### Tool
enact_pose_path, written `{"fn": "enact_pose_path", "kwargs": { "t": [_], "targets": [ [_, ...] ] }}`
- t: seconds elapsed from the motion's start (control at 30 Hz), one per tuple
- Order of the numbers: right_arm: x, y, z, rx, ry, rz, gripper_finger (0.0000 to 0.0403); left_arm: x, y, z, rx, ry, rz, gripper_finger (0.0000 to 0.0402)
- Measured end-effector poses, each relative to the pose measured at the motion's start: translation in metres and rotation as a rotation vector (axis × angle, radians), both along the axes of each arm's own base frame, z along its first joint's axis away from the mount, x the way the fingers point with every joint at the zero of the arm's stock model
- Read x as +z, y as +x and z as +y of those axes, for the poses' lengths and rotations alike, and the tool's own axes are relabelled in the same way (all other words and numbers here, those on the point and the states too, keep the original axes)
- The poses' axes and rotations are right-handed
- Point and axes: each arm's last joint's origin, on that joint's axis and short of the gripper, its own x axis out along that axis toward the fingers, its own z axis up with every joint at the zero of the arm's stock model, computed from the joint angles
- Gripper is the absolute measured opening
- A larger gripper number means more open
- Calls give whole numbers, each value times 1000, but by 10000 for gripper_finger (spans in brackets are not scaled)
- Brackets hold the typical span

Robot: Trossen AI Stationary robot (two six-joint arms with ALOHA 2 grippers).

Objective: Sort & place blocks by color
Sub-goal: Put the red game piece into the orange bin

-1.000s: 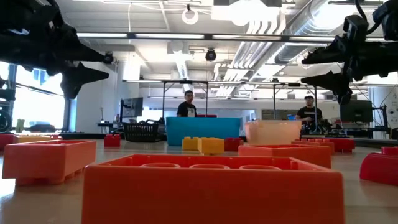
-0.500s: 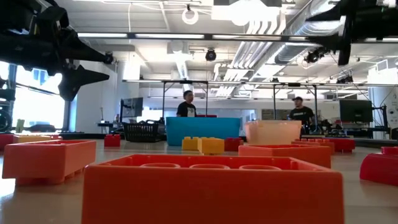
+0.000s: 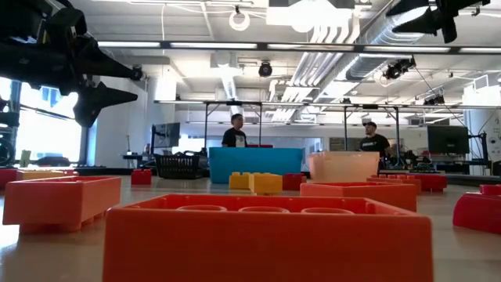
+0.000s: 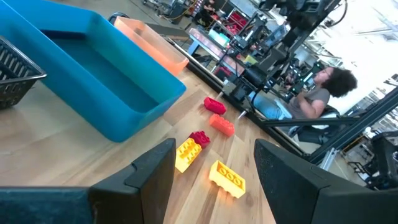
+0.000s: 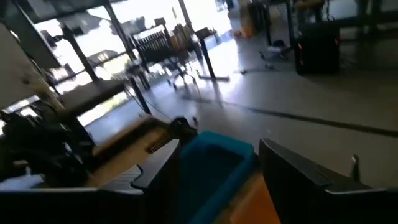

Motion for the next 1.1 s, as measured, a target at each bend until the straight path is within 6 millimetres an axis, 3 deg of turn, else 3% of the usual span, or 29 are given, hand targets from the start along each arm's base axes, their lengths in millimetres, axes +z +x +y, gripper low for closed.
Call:
{"fn": "enact_pose_path", "kwargs": {
  "t": [0.37,0.83,1.1],
  "targets": [
    [-28,37,-1,-42,392,527,206,0,0,0,0,0,1,207],
    [-62,82,-1,70,636,789,246,0,0,0,-1,0,1,207],
    [-90,107,-9,79,720,965,248,0,0,0,-1,0,1,207]
  ]
}}
